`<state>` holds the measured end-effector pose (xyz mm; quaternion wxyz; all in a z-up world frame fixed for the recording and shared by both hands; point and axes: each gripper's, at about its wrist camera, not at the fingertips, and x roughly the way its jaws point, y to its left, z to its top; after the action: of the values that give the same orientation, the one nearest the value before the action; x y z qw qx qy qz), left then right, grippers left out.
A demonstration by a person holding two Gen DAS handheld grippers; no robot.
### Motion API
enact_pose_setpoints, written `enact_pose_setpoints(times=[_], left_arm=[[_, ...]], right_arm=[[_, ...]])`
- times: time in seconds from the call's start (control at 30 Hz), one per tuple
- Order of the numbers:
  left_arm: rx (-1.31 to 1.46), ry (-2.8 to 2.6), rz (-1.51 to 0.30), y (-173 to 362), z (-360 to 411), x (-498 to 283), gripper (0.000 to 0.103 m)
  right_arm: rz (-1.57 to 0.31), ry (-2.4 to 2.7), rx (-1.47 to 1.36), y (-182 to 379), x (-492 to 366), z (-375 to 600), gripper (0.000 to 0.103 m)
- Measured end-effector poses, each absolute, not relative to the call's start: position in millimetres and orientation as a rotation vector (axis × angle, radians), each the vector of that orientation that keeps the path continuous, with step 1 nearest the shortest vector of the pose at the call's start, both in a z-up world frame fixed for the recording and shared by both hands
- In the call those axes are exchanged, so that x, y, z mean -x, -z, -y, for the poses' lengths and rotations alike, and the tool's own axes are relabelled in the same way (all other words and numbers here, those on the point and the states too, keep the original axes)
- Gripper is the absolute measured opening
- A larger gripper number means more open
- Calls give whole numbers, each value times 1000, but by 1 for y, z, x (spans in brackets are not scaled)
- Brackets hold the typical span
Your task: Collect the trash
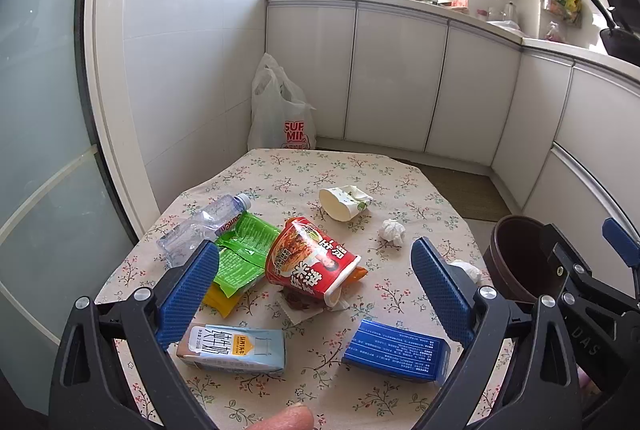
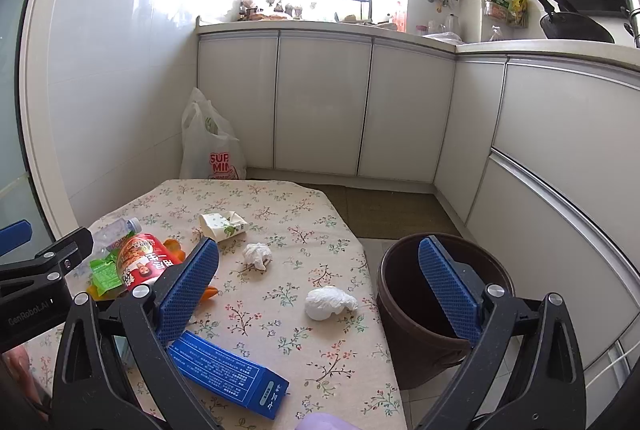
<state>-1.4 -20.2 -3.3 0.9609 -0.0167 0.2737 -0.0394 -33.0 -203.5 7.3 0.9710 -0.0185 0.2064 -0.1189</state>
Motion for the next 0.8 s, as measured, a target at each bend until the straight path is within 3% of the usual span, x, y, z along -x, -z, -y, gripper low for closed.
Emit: enact_pose_setpoints(times=[0.8], left_arm=[[32, 84, -547, 2, 21, 3, 94]], right_arm=[[-408, 239, 40, -9, 34, 203, 96]])
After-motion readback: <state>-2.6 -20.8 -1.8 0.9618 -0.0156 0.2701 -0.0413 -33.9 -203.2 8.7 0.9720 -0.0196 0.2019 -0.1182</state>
